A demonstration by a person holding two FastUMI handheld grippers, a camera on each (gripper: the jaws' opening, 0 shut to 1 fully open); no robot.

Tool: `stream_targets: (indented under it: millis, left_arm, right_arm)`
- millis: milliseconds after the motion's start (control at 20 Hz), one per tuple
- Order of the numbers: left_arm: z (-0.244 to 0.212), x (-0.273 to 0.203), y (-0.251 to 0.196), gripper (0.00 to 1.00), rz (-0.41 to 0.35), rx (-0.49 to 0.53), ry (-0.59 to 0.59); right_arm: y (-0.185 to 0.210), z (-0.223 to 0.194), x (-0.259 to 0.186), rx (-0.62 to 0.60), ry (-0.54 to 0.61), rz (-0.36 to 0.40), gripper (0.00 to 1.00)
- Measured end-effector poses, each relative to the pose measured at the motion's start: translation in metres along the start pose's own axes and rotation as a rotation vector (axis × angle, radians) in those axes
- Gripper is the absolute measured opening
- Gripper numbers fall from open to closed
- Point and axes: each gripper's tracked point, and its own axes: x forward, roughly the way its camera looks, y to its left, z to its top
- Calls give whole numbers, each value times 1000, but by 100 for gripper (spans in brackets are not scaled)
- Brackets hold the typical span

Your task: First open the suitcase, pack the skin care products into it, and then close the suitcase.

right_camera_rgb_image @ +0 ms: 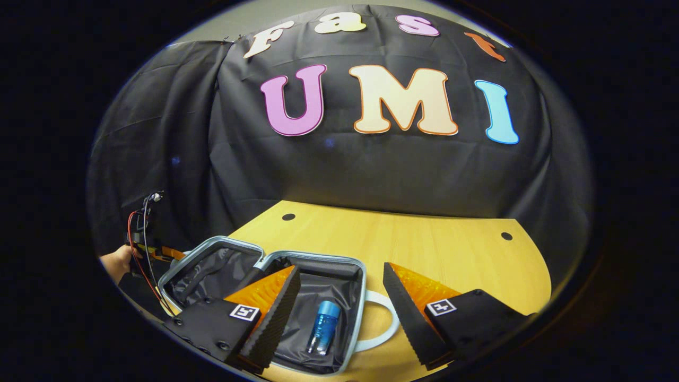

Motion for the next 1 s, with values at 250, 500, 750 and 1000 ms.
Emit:
stream_targets:
  millis: [250, 500, 750, 1000]
  left_arm:
    - [-3, 1, -8, 12, -10, 41, 27]
    - [21, -43, -28, 0, 13, 138, -56]
    - [63, -120, -78, 0, -23, 210, -201]
    - [79, -181, -150, 0, -94, 296, -311]
  right_arm:
    - [-9, -1, -5, -15, -9, 2, 98]
    - [-23, -5, -13, 10, -22, 29, 98]
    - [-42, 4, -23, 38, -52, 84, 98]
    - [-64, 16, -39, 37, -88, 136, 98]
